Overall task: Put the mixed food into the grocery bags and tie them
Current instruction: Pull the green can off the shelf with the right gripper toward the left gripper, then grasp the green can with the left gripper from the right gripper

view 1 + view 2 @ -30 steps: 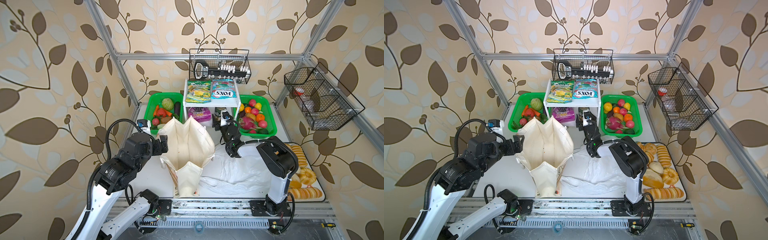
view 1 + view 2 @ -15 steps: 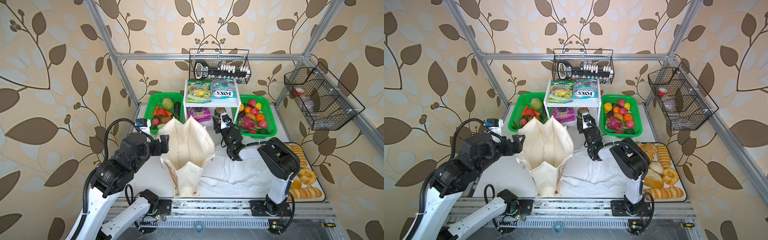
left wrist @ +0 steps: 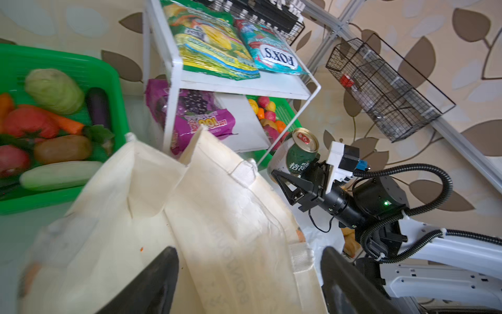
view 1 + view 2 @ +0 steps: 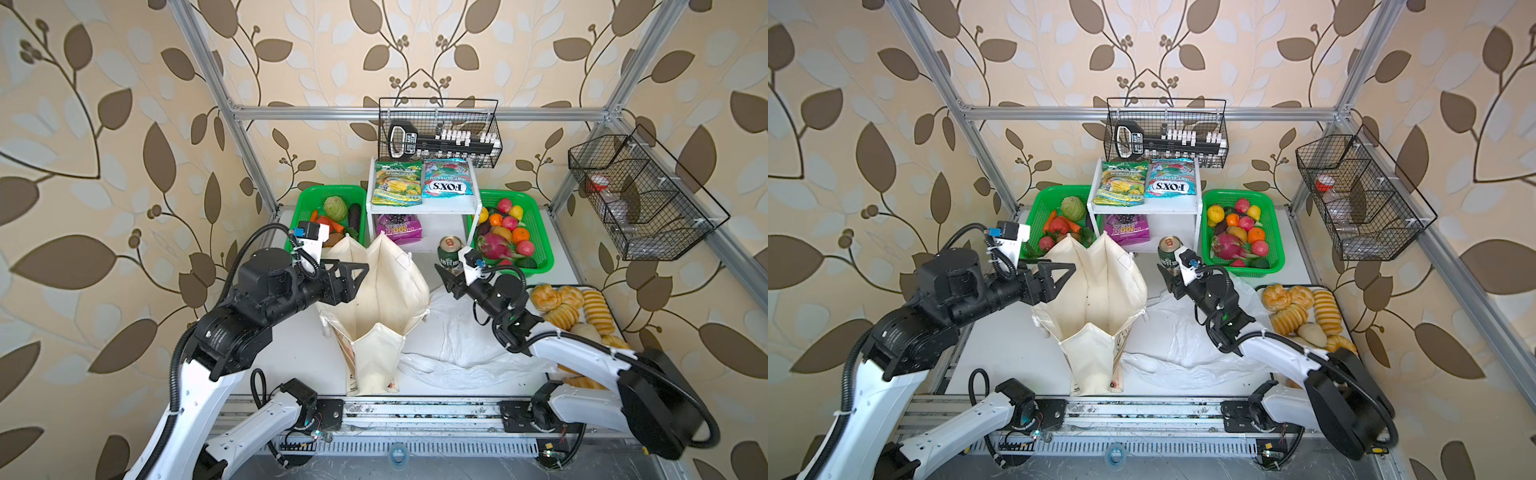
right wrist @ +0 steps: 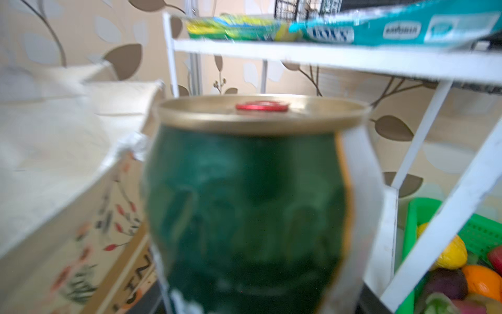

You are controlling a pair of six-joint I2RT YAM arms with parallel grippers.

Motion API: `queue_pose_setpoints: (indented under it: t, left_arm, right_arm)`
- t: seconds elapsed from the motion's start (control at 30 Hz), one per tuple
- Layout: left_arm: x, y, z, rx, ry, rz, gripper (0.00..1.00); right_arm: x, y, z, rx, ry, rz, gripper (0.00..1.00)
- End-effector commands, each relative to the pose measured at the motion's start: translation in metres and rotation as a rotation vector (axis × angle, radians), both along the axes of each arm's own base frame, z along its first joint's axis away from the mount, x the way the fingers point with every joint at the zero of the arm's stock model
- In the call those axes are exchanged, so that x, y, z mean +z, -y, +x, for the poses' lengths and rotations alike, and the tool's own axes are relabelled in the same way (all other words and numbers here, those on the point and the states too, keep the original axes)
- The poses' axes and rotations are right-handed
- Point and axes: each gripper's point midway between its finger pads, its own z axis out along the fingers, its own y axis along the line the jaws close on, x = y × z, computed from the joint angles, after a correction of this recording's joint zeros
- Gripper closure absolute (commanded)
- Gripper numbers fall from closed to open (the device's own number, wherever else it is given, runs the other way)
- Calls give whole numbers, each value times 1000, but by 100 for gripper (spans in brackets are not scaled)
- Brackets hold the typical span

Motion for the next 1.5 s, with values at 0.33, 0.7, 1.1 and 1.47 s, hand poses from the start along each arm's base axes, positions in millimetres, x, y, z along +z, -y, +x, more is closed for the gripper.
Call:
queue_pose_setpoints:
  t: [0.33,0.7,1.1,1.47]
  left_arm:
    - [55,87,-9,-353,208,-51,8]
    - [54,111,-24,-481,265,29,1]
    - [21,121,-11,-524,177,186,12]
    - [3,130,-14,-597,95,236,23]
  right_arm:
    - [105,-48,-105,622,-97,39,61]
    - [119,-74,-112,678,-87,-60,62]
    - [120,-81,-122,726,-25,-157,62]
    - [120,-87,-124,753,-4,-194,62]
